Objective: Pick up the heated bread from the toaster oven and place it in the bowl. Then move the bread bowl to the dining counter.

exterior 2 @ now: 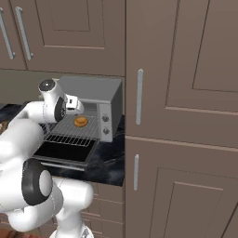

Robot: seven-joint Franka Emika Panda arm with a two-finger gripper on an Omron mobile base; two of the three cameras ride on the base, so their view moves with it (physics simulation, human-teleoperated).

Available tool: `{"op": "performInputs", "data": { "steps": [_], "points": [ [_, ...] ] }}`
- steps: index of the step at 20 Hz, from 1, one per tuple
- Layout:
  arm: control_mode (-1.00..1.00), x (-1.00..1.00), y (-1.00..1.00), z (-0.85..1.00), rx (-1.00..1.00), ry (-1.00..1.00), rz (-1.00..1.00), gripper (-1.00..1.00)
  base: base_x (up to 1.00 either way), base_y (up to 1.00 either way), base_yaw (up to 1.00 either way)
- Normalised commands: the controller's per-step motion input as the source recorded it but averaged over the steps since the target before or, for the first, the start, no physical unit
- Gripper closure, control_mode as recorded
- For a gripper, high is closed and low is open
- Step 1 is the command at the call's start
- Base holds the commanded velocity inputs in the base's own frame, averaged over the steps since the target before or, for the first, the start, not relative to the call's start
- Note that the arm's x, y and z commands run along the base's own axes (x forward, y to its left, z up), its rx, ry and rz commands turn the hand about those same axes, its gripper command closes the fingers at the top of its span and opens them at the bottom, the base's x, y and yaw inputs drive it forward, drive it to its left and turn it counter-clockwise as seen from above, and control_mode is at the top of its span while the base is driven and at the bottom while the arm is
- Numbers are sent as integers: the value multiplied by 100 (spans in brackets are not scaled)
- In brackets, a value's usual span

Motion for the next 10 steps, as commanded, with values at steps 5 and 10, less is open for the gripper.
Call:
{"op": "performInputs", "data": {
  "steps": [5,10],
  "points": [
    [-100,23,0,-4,6,0,0,-100,0,0,0],
    [-100,11,0,-12,0,0,0,-100,0,0,0]
  ]
}}
